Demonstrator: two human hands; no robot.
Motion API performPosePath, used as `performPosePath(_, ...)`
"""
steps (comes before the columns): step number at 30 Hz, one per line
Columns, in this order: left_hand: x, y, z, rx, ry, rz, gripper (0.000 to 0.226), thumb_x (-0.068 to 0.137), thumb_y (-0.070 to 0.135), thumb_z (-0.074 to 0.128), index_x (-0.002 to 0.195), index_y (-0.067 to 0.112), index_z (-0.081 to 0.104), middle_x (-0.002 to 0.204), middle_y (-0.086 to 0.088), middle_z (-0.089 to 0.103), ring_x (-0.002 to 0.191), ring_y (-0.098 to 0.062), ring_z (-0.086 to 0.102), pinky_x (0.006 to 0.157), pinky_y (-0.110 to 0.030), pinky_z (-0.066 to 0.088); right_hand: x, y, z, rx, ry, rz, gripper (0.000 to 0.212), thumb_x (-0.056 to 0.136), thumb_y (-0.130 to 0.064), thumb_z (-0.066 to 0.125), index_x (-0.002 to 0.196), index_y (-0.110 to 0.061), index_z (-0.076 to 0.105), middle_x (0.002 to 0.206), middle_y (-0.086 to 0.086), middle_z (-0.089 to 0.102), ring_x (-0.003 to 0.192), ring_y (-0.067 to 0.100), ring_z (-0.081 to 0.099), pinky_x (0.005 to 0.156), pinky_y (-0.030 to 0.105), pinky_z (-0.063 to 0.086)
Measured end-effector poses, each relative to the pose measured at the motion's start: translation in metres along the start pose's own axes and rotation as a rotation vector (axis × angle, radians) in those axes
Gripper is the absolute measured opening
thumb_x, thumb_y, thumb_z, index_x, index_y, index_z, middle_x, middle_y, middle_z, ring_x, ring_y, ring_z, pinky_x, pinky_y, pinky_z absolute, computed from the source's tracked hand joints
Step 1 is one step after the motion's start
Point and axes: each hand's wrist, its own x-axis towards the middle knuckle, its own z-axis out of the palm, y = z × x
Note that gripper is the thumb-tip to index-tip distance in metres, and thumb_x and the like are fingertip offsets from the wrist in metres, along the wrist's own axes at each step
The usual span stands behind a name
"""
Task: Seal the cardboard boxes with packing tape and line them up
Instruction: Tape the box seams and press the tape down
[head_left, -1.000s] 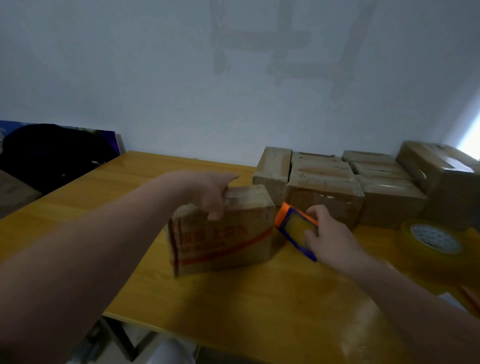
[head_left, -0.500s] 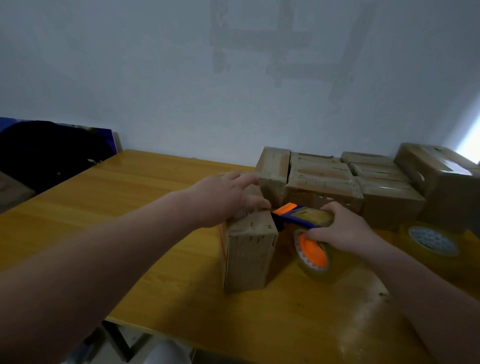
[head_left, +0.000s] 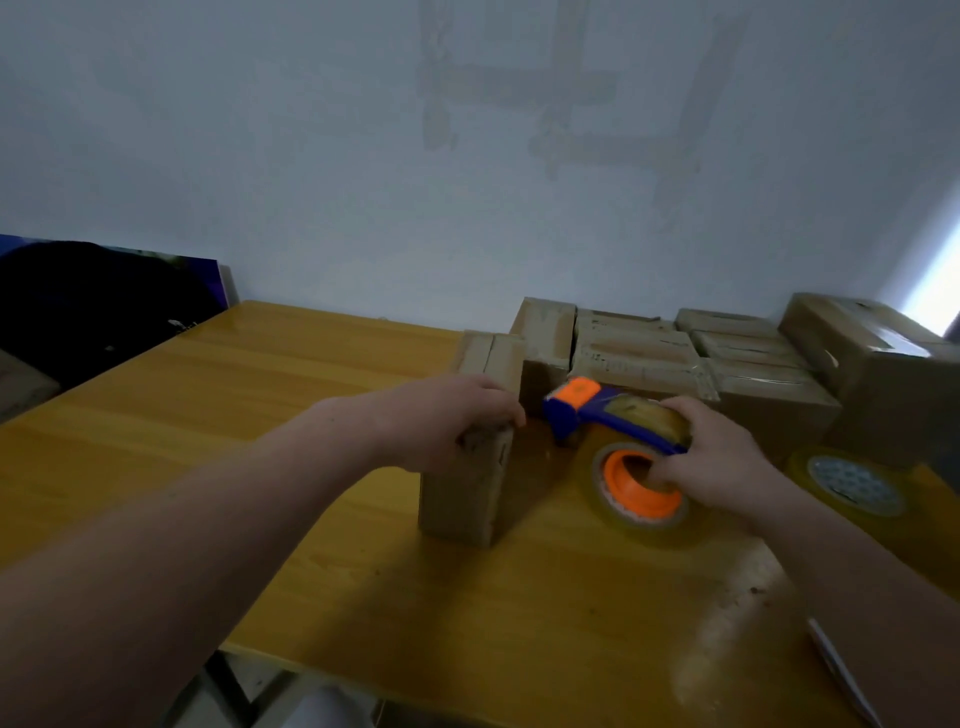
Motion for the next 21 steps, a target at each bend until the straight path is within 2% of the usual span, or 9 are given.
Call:
performPosePath(2, 0.003, -0.004, 0.004, 0.011, 0.047, 0.001, 0.068, 0.085, -0.005, 0.056, 0.137, 0.037, 0.043, 0.146, 0.012, 0.035, 0.132, -0.014, 0.037, 0.094, -0.023, 0.039, -0.004, -0.003, -0.01, 0.124, 0.042, -0.056, 0.068, 0.072, -0.001, 0.076, 0.129, -0.025, 0.046, 0.105, 0.002, 0.055, 0.087, 0.017, 0.057, 0.061, 0.025, 0.046)
performPosePath(5, 0.006, -0.002, 0.0, -0.105, 0.154, -0.064, 0.051, 0.093, 0.021, 0.058, 0.14, 0.03, 0.043, 0.146, 0.008, 0.039, 0.133, -0.013, 0.037, 0.101, -0.027, 0.033, -0.011, -0.012, -0.024, 0.234, 0.058, -0.161, 0.068, 0.071, 0.001, 0.077, 0.126, -0.029, 0.049, 0.106, 0.002, 0.06, 0.091, 0.016, 0.061, 0.065, 0.025, 0.049)
performPosePath(7, 0.007, 0.005, -0.008, -0.5, 0.376, -0.208, 0.044, 0.095, 0.036, 0.054, 0.136, 0.02, 0.051, 0.138, 0.002, 0.05, 0.124, -0.015, 0.046, 0.101, -0.031, 0.039, -0.016, -0.017, -0.03, 0.237, 0.052, -0.234, 0.069, 0.071, 0.001, 0.077, 0.123, -0.033, 0.048, 0.107, -0.001, 0.06, 0.092, 0.014, 0.061, 0.065, 0.024, 0.049)
performPosePath(9, 0.009, 0.012, -0.017, -0.991, 0.507, -0.382, 0.045, 0.095, 0.038, 0.053, 0.128, 0.008, 0.054, 0.124, -0.008, 0.058, 0.108, -0.021, 0.057, 0.086, -0.035, 0.052, -0.019, -0.022, -0.031, 0.251, 0.052, -0.282, 0.072, 0.071, 0.001, 0.078, 0.122, -0.037, 0.045, 0.108, -0.004, 0.059, 0.094, 0.012, 0.061, 0.067, 0.023, 0.05)
performPosePath(11, 0.01, 0.018, -0.023, -1.306, 0.391, -0.519, 0.051, 0.092, 0.04, 0.057, 0.124, 0.001, 0.05, 0.115, -0.015, 0.059, 0.098, -0.027, 0.062, 0.073, -0.035, 0.056, -0.022, -0.024, -0.03, 0.267, 0.064, -0.325, 0.074, 0.07, 0.0, 0.079, 0.122, -0.04, 0.044, 0.109, -0.004, 0.059, 0.094, 0.012, 0.061, 0.071, 0.026, 0.052)
performPosePath(13, 0.008, 0.022, -0.025, -1.499, 0.255, -0.557, 0.052, 0.088, 0.039, 0.062, 0.117, -0.002, 0.05, 0.108, -0.019, 0.063, 0.09, -0.027, 0.066, 0.063, -0.034, 0.058, -0.025, -0.027, -0.029, 0.275, 0.072, -0.366, 0.074, 0.07, 0.0, 0.079, 0.12, -0.041, 0.044, 0.109, -0.006, 0.059, 0.093, 0.01, 0.061, 0.072, 0.025, 0.052)
performPosePath(15, 0.008, 0.025, -0.025, -1.601, 0.232, -0.546, 0.034, 0.089, 0.029, 0.064, 0.102, -0.001, 0.057, 0.084, -0.014, 0.068, 0.07, -0.019, 0.067, 0.053, -0.027, 0.056, -0.028, -0.03, -0.029, 0.262, 0.064, -0.406, 0.073, 0.07, -0.001, 0.079, 0.117, -0.044, 0.044, 0.108, -0.009, 0.058, 0.091, 0.005, 0.061, 0.066, 0.019, 0.051)
performPosePath(17, 0.007, 0.028, -0.025, -1.635, 0.276, -0.528, 0.013, 0.092, 0.013, 0.059, 0.085, 0.002, 0.059, 0.056, -0.006, 0.063, 0.048, -0.01, 0.06, 0.046, -0.02, 0.052, -0.029, -0.033, -0.029, 0.23, 0.053, -0.447, 0.073, 0.069, -0.002, 0.08, 0.116, -0.045, 0.044, 0.109, -0.011, 0.057, 0.089, -0.002, 0.059, 0.063, 0.012, 0.05)
performPosePath(21, 0.001, 0.02, -0.022, -1.473, 0.348, -0.523, 0.021, 0.093, 0.003, 0.054, 0.072, 0.005, 0.058, 0.045, -0.002, 0.055, 0.039, -0.007, 0.052, 0.04, -0.017, 0.046, -0.03, -0.039, -0.028, 0.165, 0.027, -0.488, 0.07, 0.066, -0.007, 0.083, 0.112, -0.046, 0.048, 0.106, -0.014, 0.058, 0.086, -0.007, 0.058, 0.063, 0.007, 0.047)
